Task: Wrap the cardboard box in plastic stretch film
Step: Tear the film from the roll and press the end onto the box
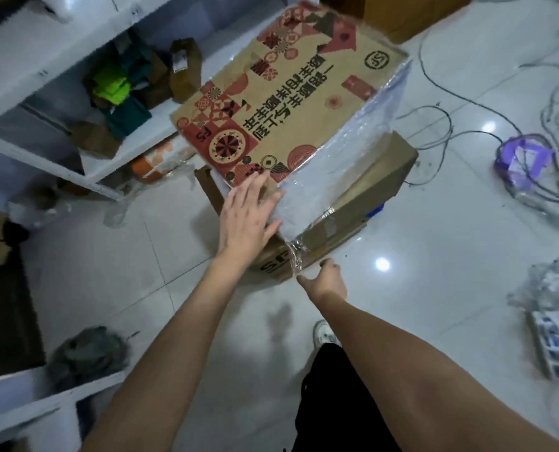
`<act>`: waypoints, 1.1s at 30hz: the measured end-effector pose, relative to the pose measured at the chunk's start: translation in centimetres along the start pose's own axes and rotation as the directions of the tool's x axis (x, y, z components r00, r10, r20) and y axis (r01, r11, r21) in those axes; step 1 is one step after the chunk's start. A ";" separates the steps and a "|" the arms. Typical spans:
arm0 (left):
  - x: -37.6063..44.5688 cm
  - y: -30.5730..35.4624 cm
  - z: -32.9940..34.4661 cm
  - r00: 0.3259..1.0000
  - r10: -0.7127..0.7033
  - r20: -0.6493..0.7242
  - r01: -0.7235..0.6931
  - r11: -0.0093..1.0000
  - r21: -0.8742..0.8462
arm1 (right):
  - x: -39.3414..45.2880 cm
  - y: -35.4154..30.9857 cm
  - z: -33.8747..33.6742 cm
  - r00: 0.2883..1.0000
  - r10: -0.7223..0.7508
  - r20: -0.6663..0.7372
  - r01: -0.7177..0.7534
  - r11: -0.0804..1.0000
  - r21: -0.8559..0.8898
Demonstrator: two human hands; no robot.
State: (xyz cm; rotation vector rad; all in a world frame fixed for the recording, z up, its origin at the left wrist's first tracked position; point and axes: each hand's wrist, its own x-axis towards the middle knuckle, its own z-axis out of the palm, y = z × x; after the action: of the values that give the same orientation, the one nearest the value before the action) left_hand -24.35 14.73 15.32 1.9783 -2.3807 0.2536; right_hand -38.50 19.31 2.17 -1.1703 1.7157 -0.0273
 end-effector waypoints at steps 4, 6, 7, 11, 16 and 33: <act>2.4 -0.4 1.4 0.983 0.174 0.065 -0.180 0.978 0.102 | 2.5 1.2 2.4 0.999 -0.001 0.041 -0.006 0.983 0.183; 3.0 -0.8 2.4 0.968 0.243 0.066 -0.250 0.960 0.130 | 4.0 1.2 3.7 0.997 0.033 0.070 -0.054 0.946 0.318; 3.2 -0.9 2.8 0.959 0.274 0.070 -0.281 0.949 0.140 | 4.7 1.2 4.4 0.994 0.067 0.085 -0.095 0.917 0.388; 3.3 -1.4 4.3 0.936 0.343 0.081 -0.351 0.926 0.136 | 7.0 1.5 7.2 0.985 0.140 0.097 -0.170 0.778 0.604; 3.9 -2.1 5.2 0.929 0.367 -0.056 -0.365 0.930 0.041 | 8.2 2.6 8.3 0.996 0.075 -0.055 -0.007 0.647 0.763; 4.4 -3.0 6.9 0.888 0.451 -0.088 -0.458 0.884 -0.089 | 10.9 4.1 8.1 0.912 -0.334 0.239 -0.137 0.303 0.943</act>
State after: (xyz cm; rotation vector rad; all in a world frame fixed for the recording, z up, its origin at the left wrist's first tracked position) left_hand -21.72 8.88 9.42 1.3180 -2.7179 0.1903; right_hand -35.52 17.70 -11.56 -0.2743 0.8876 -0.7682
